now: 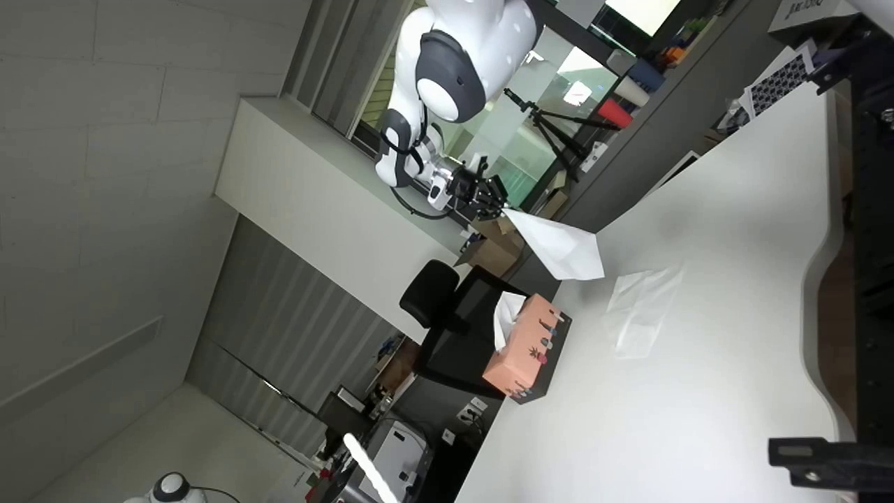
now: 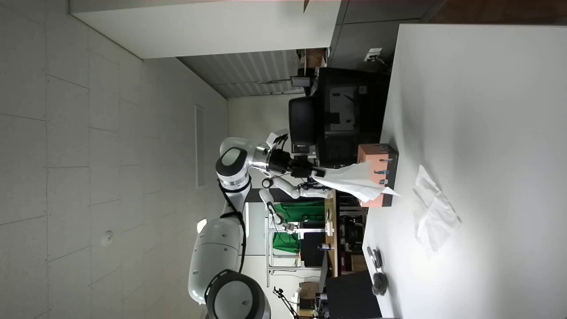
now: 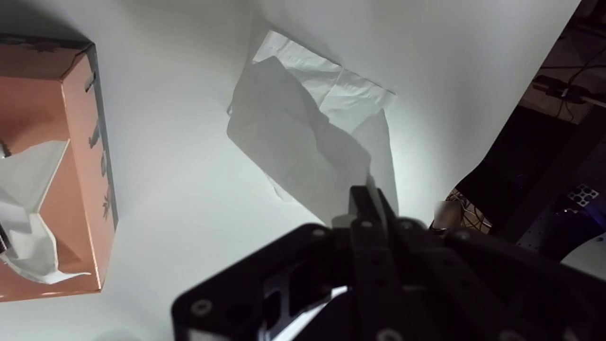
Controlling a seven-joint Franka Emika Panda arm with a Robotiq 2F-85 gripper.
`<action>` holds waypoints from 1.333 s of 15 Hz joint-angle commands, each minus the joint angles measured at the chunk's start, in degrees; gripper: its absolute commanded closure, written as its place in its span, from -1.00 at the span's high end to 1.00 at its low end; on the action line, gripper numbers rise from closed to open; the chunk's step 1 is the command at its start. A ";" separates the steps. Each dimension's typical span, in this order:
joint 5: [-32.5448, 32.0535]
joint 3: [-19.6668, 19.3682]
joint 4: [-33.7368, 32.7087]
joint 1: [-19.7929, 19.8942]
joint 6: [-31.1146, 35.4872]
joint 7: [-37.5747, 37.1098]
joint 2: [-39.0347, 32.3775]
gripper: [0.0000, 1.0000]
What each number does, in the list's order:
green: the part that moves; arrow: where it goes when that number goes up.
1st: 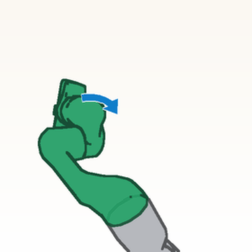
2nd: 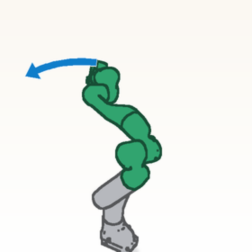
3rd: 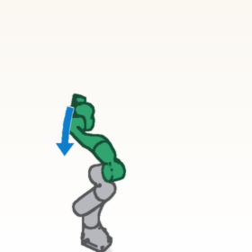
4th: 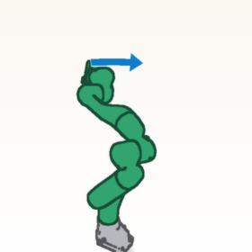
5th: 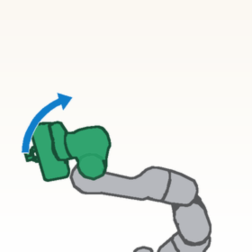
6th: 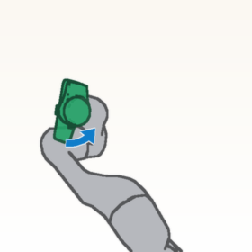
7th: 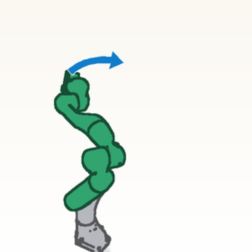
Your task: Remove a tissue from the box
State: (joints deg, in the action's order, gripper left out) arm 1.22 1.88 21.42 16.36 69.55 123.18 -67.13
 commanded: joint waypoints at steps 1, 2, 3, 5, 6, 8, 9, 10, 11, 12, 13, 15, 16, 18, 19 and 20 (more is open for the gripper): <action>0.43 0.33 -2.07 0.22 2.85 1.08 -2.37 -1.00; 0.53 0.38 -1.98 0.28 3.74 1.13 -2.81 -1.00; 0.76 0.53 -1.92 0.38 4.66 1.05 -3.33 -1.00; 0.77 0.54 -1.78 0.21 6.02 1.07 -4.45 -1.00; 0.59 0.44 -1.70 0.07 6.48 1.30 -4.95 -1.00; 0.26 0.29 -1.60 -0.21 6.93 1.91 -5.97 -1.00; 0.11 0.21 -1.57 -0.40 6.83 2.19 -6.45 -1.00; 0.08 0.21 -1.56 -0.48 6.72 2.47 -6.85 -1.00; -0.01 0.17 -1.56 -0.60 6.65 2.81 -7.21 -1.00; -0.11 0.10 -1.61 -0.72 6.61 3.09 -7.63 -1.00; -0.35 -0.05 -1.62 -0.89 6.55 3.43 -8.05 -1.00; -0.71 -0.26 -1.53 -1.16 6.30 4.26 -8.71 -1.00; -0.90 -0.38 -1.54 -1.33 6.18 4.73 -9.05 -1.00; -1.45 -0.72 -1.56 -1.77 5.96 6.14 -9.78 -1.00; -1.75 -0.90 -1.60 -1.99 6.10 6.79 -10.17 -1.00; -2.17 -1.14 -1.64 -1.91 6.05 7.69 -10.45 -1.00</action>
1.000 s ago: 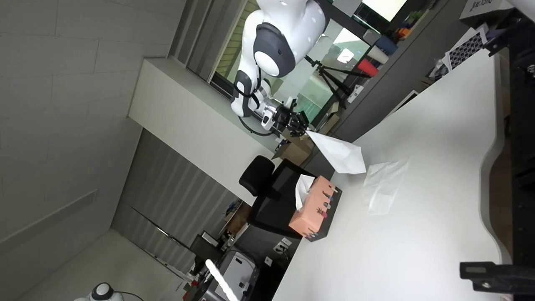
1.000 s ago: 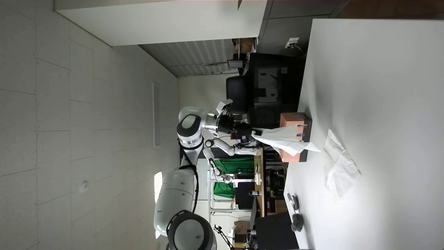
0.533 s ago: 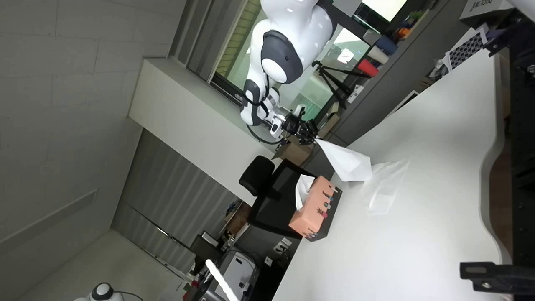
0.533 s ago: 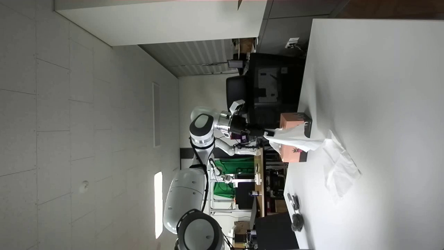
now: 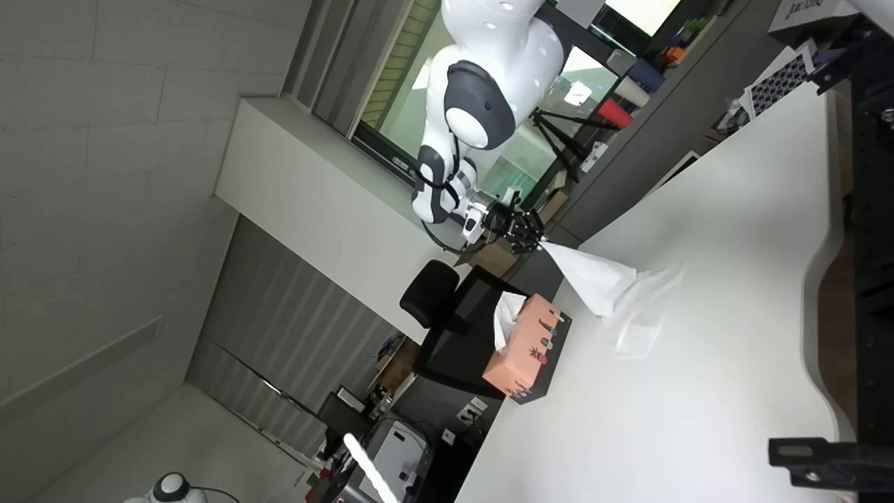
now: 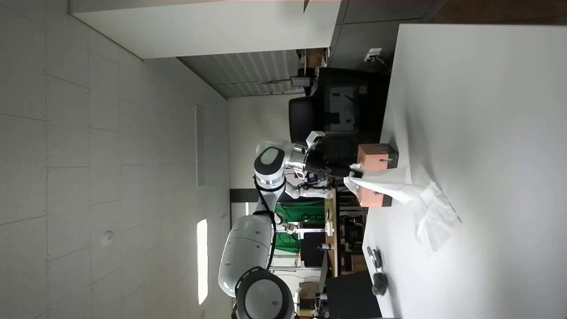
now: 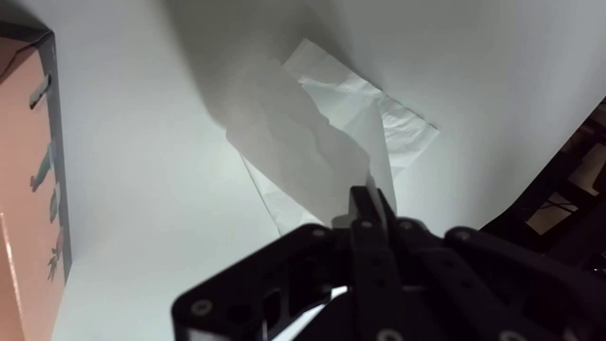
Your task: Remove a tissue from the box
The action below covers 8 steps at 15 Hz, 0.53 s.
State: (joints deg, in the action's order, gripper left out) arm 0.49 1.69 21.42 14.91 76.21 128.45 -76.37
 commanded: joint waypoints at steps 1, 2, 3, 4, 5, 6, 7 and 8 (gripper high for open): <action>-2.42 -1.55 -1.44 -0.88 -1.30 2.64 -1.38 -1.00; -2.94 -1.90 -1.27 -1.00 -2.15 2.45 -1.37 -1.00; -1.65 -0.83 -1.50 -0.63 -1.31 1.45 -1.72 -0.98; -1.88 -1.10 -1.50 -0.75 -1.61 1.65 -1.90 -0.98; -2.04 -1.31 -1.50 -0.84 -1.72 1.77 -2.02 -0.98; -2.13 -1.46 -1.48 -0.89 -1.79 1.86 -2.03 -0.98; -2.20 -1.49 -1.44 -0.90 -1.83 1.91 -2.00 -0.98; -2.27 -1.50 -1.44 -0.91 -1.87 1.94 -2.01 -0.98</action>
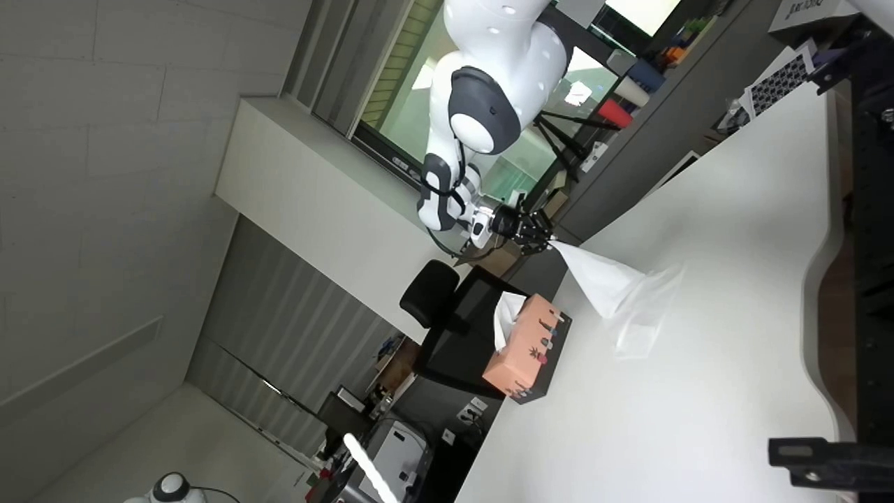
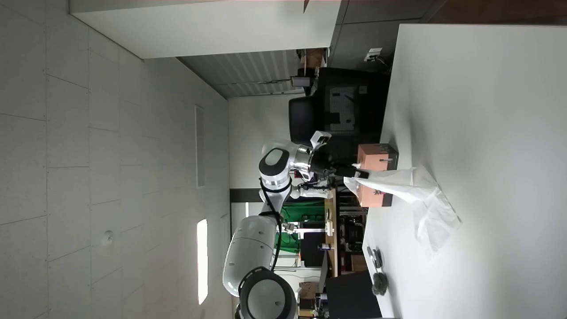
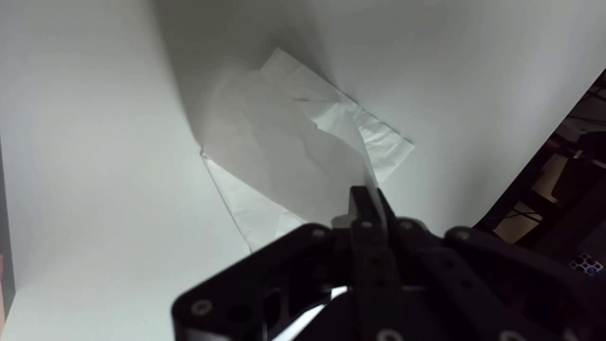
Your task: Remove a tissue from the box
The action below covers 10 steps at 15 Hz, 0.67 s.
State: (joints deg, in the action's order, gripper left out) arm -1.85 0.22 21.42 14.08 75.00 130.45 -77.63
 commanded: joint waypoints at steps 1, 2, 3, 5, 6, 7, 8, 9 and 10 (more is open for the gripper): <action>-0.01 -0.06 -1.43 -0.09 -0.71 -0.03 -0.74 -0.98; -0.07 -0.07 -1.42 -0.10 -0.74 -0.02 -0.74 -0.98; -0.10 -0.07 -1.42 -0.11 -0.76 -0.01 -0.74 -0.98; -0.11 -0.07 -1.42 -0.11 -0.77 0.01 -0.74 -0.98; -0.11 -0.07 -1.42 -0.11 -0.77 0.01 -0.73 -0.98; -0.11 -0.07 -1.42 -0.11 -0.78 0.02 -0.73 -0.98; 0.15 0.10 -1.66 0.04 0.32 -0.27 -1.16 -1.00; 0.52 0.39 -1.85 0.19 1.34 -0.27 -1.64 -1.00; 0.95 0.70 -1.99 0.30 2.64 -0.45 -2.25 -1.00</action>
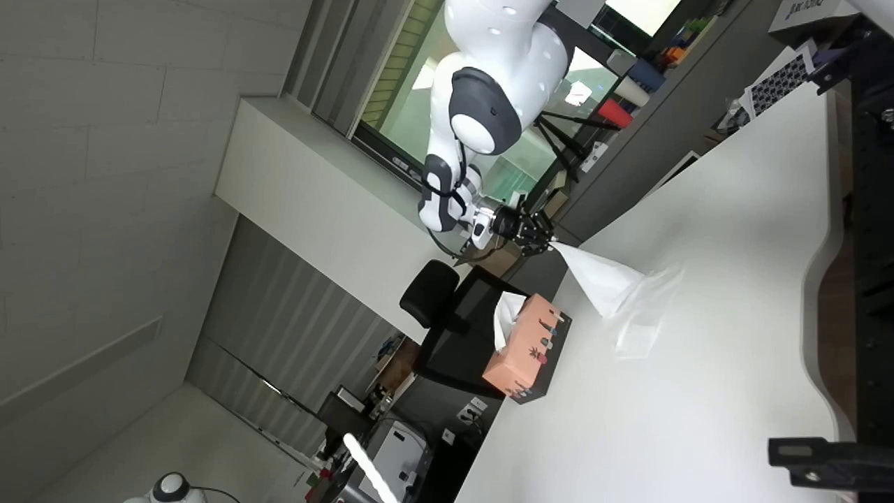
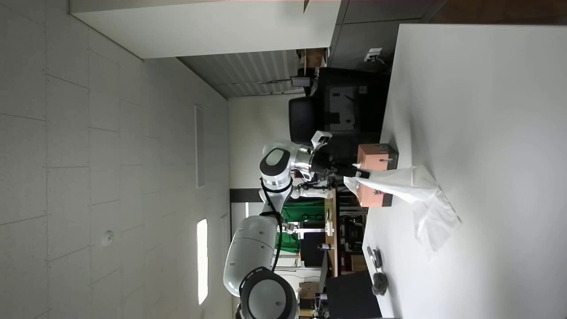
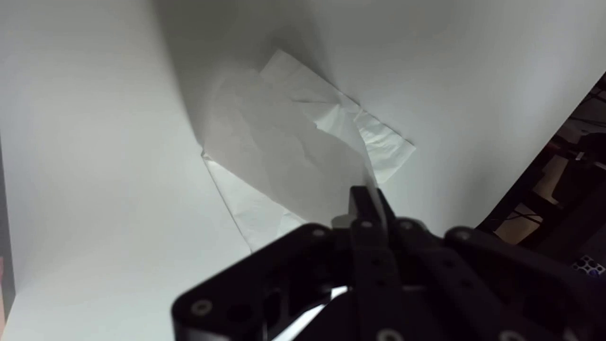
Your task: Remove a tissue from the box
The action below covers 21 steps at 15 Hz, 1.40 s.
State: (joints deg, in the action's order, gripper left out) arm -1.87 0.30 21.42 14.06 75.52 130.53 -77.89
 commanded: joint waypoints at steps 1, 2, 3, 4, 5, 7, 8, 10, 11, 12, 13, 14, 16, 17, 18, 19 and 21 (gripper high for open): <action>1.41 0.94 -1.99 0.35 3.28 -0.37 -2.72 -1.00; 1.79 1.08 -2.04 0.31 4.58 -0.38 -3.46 -1.00; 2.18 1.44 -1.95 0.33 5.52 -0.07 -4.30 -1.00; 2.38 1.74 -2.05 0.30 6.62 -0.05 -5.20 -1.00; 2.57 1.92 -2.07 0.17 7.65 0.16 -6.17 -1.00; 2.88 2.26 -2.13 0.01 9.09 0.41 -7.87 -1.00; 2.84 2.18 2.40 -0.09 11.37 0.48 -5.96 -1.00; 2.86 2.30 2.89 -0.26 12.70 0.65 -6.97 -1.00; 2.86 2.42 3.19 -0.31 13.14 0.75 -7.16 -1.00; 2.92 2.53 3.36 -0.33 13.30 0.78 -7.25 -1.00; 2.82 2.44 3.33 -0.43 13.09 0.64 -7.27 -0.48; 2.86 2.53 3.32 -0.44 13.13 0.96 -7.27 -0.46; 2.57 2.34 2.02 -0.58 10.94 1.23 -7.26 -0.21; 2.13 1.97 1.02 -0.81 9.14 1.22 -7.24 -0.09; 1.76 1.72 0.15 -0.94 7.27 1.38 -7.18 0.07; 1.26 1.34 -0.94 -1.18 4.79 1.43 -7.08 0.20; 0.96 1.16 -2.57 -1.29 2.79 1.94 -6.88 0.47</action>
State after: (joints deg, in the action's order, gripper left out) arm -0.13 2.34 22.75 13.23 82.22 131.57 -84.77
